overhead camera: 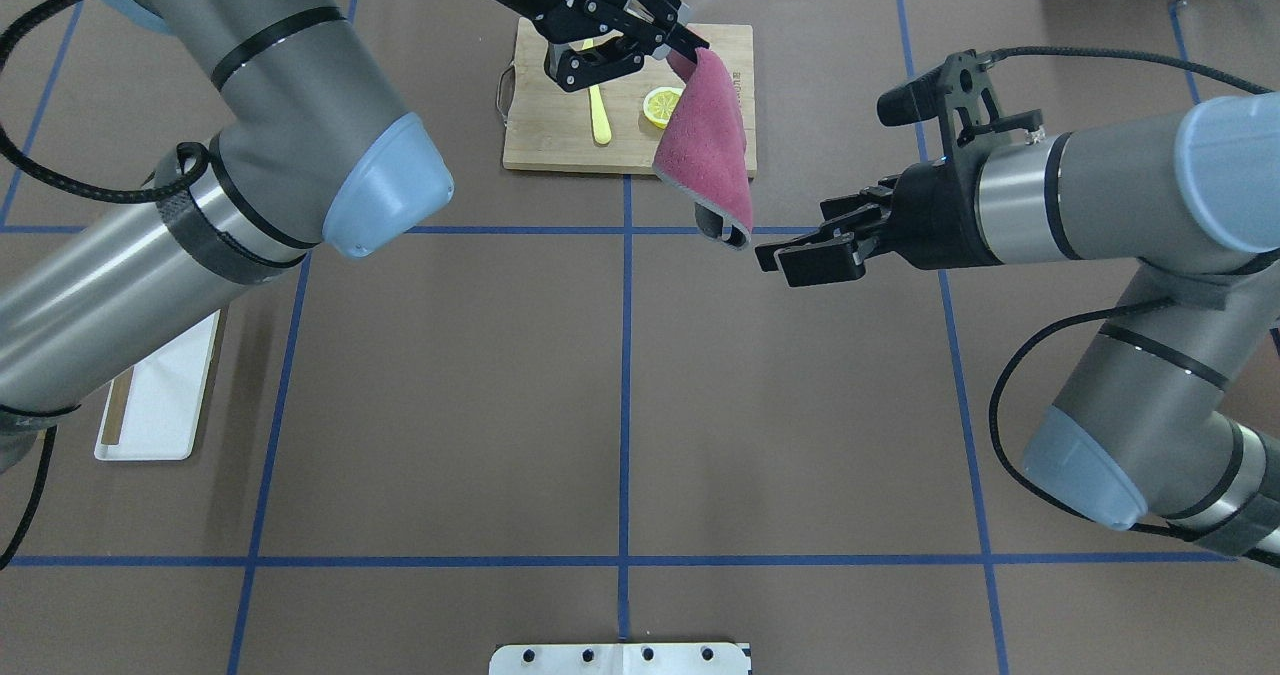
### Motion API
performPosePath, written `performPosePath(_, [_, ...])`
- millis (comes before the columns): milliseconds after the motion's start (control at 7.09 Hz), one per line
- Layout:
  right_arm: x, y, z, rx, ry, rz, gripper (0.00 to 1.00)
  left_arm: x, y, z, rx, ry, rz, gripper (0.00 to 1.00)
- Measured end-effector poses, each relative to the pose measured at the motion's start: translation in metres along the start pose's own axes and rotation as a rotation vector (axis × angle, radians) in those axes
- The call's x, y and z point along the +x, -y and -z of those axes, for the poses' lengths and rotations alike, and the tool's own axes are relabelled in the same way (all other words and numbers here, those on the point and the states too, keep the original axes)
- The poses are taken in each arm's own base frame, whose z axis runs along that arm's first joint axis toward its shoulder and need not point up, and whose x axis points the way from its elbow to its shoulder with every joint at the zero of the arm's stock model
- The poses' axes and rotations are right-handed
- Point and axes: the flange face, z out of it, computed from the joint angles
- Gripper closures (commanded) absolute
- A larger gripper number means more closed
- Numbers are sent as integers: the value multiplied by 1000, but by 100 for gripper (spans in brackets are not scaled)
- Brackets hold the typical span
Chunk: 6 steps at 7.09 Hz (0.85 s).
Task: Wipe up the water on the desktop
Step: 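Bring the right gripper to the hanging pink cloth below the left gripper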
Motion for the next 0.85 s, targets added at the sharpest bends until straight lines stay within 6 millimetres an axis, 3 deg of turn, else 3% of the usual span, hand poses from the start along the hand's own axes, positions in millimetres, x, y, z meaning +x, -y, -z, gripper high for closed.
performPosePath(282, [-30, 0, -14, 62, -7, -20, 3, -4, -9, -8, -17, 8, -1, 100])
performPosePath(423, [-40, 1, -19, 87, -12, -19, 13, -6, -12, -11, -23, 12, -1, 100])
performPosePath(846, [-50, 5, -19, 117, -11, -17, 8, -9, -16, -12, -30, 13, 13, 100])
